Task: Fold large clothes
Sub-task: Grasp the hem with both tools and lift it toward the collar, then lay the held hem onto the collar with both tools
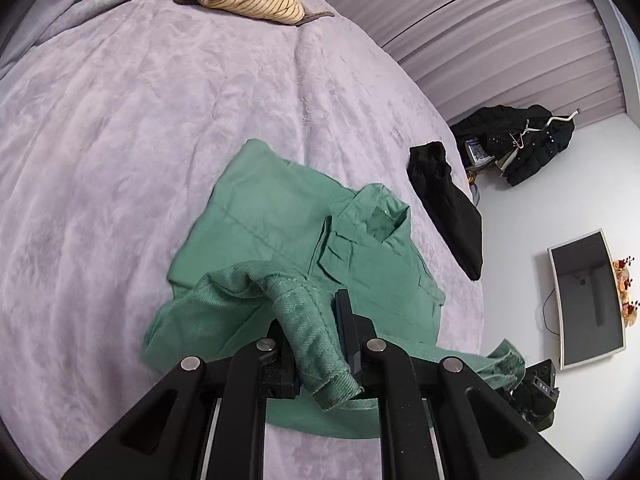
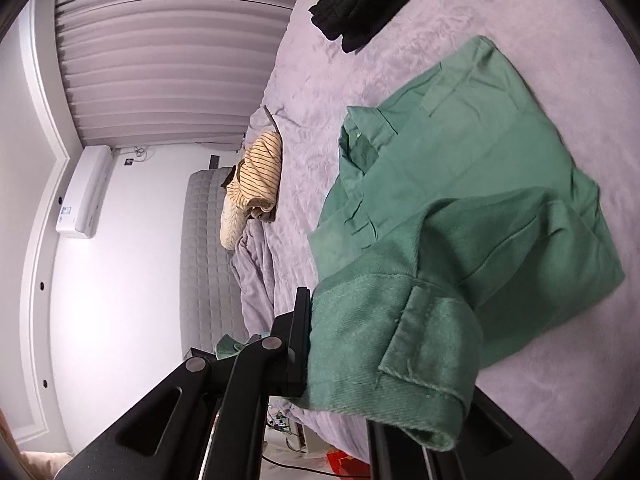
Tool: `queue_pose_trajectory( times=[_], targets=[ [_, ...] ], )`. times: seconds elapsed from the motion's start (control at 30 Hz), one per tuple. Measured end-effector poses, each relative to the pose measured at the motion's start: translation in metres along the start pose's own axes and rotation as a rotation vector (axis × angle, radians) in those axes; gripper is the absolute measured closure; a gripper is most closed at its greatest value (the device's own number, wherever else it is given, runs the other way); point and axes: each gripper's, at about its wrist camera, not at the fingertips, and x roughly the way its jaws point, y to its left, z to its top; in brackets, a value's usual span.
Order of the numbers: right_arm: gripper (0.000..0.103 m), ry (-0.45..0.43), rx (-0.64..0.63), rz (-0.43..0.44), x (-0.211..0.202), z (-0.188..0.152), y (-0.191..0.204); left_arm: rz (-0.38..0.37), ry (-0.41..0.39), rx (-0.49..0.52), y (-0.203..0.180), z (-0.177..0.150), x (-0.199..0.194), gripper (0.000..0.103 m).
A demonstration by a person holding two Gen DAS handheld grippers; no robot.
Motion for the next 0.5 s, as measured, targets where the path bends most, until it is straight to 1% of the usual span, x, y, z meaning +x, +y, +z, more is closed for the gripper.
queue_pose_trajectory(
  times=[0.07, 0.17, 0.23, 0.33, 0.5],
  targets=[
    [0.096, -0.009, -0.022, -0.031, 0.01, 0.021, 0.004, 0.003, 0.006, 0.024, -0.002, 0.015, 0.013, 0.089],
    [0.096, -0.024, -0.019, -0.077, 0.025, 0.049, 0.002, 0.022, 0.038, 0.048, -0.001, 0.039, 0.037, 0.089],
    [0.096, -0.027, -0.007, -0.111, 0.037, 0.065, -0.005, 0.038, 0.057, 0.07, 0.0, 0.053, 0.055, 0.089],
    [0.096, -0.027, 0.001, -0.168, 0.055, 0.087, -0.015, 0.084, 0.089, 0.096, 0.004, 0.072, 0.087, 0.089],
    [0.096, -0.03, 0.042, -0.26, 0.082, 0.121, -0.043, 0.129, 0.134, 0.109, 0.012, 0.091, 0.138, 0.089]
  ],
)
